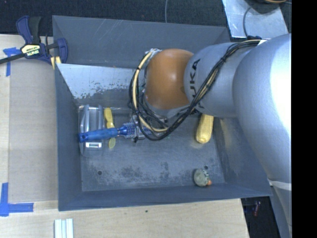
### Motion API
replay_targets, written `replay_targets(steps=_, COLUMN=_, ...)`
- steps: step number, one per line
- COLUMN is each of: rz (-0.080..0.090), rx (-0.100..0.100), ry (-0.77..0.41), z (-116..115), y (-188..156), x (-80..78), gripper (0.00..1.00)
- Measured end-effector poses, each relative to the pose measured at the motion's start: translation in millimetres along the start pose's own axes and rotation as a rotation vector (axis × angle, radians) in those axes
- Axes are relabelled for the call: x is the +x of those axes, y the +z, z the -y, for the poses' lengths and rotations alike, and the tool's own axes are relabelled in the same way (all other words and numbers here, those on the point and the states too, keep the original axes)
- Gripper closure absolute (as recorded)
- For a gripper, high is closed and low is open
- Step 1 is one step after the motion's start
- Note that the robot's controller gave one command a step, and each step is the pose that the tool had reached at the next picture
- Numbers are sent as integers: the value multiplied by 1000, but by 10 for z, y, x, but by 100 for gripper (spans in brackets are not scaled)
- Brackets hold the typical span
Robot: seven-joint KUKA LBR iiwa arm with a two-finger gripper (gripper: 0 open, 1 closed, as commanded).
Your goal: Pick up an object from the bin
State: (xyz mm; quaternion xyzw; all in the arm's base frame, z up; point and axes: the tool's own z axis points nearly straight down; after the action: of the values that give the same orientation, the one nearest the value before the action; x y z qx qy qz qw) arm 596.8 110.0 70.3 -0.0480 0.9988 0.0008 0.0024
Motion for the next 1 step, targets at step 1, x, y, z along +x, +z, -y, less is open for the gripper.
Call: replay_targets(steps=1, rz=-1, rx=0, ry=1, z=3, y=-64, x=7, gripper=100)
